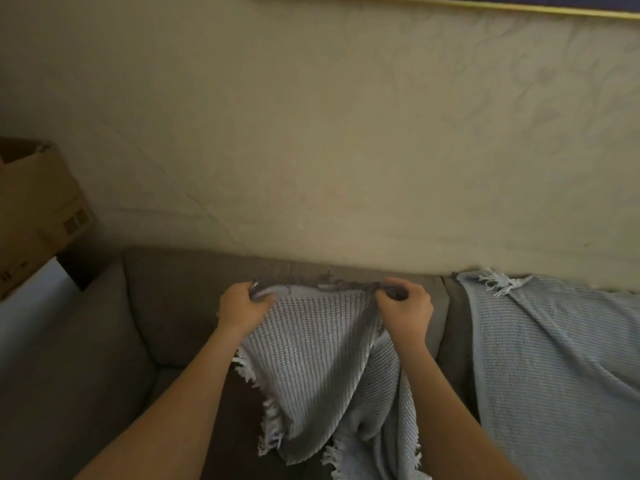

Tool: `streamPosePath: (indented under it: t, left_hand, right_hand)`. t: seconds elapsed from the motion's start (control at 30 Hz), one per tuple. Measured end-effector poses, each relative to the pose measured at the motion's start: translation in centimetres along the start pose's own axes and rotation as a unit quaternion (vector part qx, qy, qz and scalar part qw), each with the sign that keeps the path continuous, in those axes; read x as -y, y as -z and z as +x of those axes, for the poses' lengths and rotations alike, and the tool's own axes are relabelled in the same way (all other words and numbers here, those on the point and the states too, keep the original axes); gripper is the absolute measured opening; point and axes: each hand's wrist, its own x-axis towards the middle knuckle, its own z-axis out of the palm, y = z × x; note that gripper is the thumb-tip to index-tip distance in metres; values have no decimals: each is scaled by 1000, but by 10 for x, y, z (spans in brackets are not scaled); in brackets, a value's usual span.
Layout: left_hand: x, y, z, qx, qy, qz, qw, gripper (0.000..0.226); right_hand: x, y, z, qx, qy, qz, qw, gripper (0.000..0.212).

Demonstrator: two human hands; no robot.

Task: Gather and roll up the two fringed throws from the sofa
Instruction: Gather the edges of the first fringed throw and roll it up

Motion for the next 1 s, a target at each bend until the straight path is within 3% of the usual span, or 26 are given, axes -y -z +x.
streamPosePath:
  t: [0.17, 0.27, 0.47, 0.6, 0.73, 0.8, 0.87, 1.0]
  left_hand:
    - [-4, 1, 8, -119, -67, 110, 985, 27]
    - [-5, 5, 12, -63, -66, 124, 988, 31]
    - [-3, 5, 2, -27, -78, 169, 982, 5]
    - [2, 6, 3, -44, -58, 202, 977, 34]
    - [0, 9, 5, -42, -54, 214, 974, 38]
    - [0, 11, 6, -42, -56, 223, 972, 38]
    - [-2, 12, 4, -37, -48, 229, 972, 35]
    - [-8, 7, -2, -38, -39, 251, 966, 20]
  right_hand:
    - [-6, -3, 0, 60, 16, -19, 998, 31]
    - [-4, -9, -2, 50, 10, -7, 999, 35]
    - [8, -11, 2, 80, 32, -1, 996, 30]
    - [6, -4, 7, 161, 58, -57, 984, 27]
    - [1, -1, 11, 216, 79, -100, 968, 42]
    - [-1, -2, 15, 230, 78, -123, 962, 35]
    - [-2, -3, 13, 231, 59, -84, 967, 9]
    - [6, -10, 2, 139, 33, -23, 989, 29]
